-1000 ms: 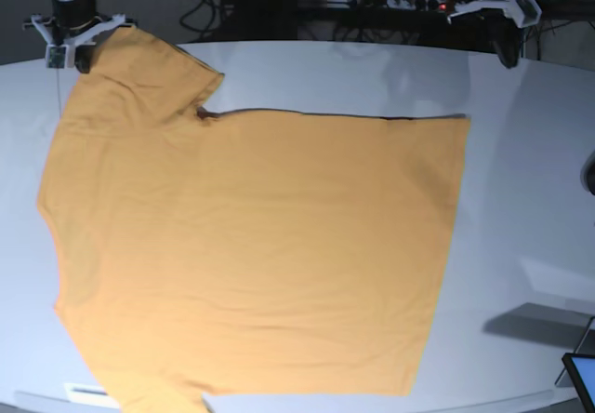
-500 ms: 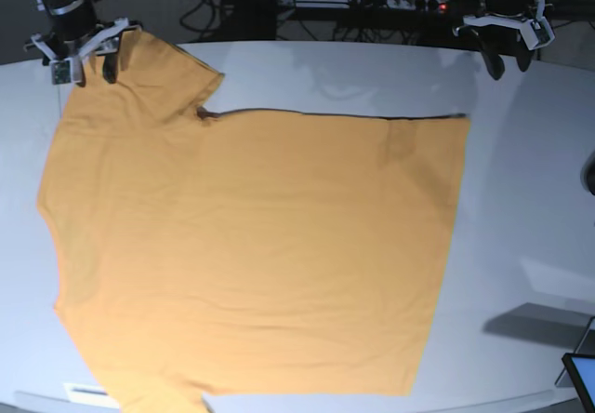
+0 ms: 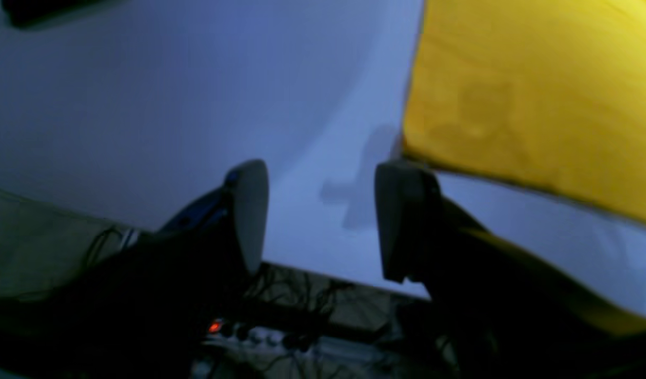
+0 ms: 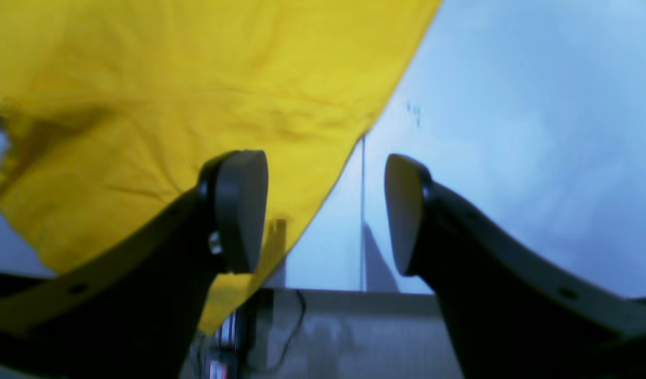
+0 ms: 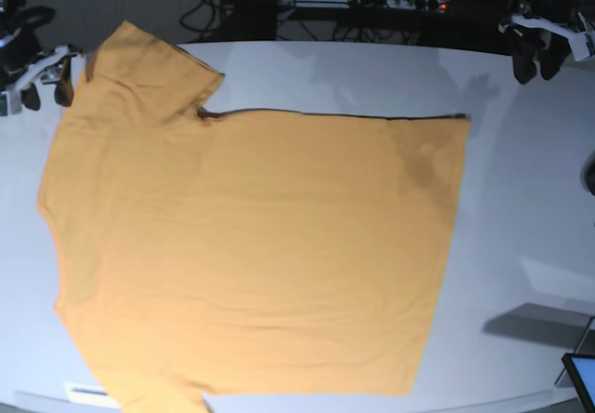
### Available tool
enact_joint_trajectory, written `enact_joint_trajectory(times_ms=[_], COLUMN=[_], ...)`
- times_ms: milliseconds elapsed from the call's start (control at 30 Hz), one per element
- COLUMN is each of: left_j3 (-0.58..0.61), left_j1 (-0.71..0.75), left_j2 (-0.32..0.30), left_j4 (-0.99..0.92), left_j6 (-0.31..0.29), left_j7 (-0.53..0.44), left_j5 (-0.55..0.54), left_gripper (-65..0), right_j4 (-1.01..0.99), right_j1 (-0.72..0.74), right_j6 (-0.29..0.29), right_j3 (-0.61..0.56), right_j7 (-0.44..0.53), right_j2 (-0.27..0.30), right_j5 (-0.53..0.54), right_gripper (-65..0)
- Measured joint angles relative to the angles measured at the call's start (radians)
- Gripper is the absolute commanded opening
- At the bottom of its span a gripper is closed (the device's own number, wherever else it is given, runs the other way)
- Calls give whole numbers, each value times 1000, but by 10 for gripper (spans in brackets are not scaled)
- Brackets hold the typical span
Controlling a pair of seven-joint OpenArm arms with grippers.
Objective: Fold the T-shirt properly
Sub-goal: 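Lower the left gripper onto the shirt's shoulder corner by the collar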
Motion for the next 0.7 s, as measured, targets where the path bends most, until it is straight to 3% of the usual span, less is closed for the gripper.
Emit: enact_joint_trajectory(times_ms=[33,67,200,300,467,567,700], left_j3=[-27,-51,-199,-303,-320,-294,-209], left_j1=[-27,-53,-161,-221,-227,-209,-220], left_j2=[-1,-1,-1,-37,-77,-71,-60], left_j4=[0,-4,-167,-346,-369,-243,-66], left_j6=[-48,-54,-51,-45,-36,-36,-44], left_j7=[68,127,343,472,469,450,418], left_j5=[-1,-9,-77,-100,-87,10,86], left_gripper=[-331,-331,-331,-331,-331,-331,-331], right_j4=[-8,-14,-60,-106,-219,-224,-220], right_j1=[21,40,76,113,167,167,175], right_j6=[18,38,121,169,160,162,163], right_j3=[0,0,4,6,89,89,82], right_j7=[-21,-37,-137,-171,-254,-252,-253], right_j2=[0,0,3,9,60,92,90], right_j5=[5,5,-1,5,-8,0,8], right_gripper=[-303,-303,-303,-303,-303,-303,-303])
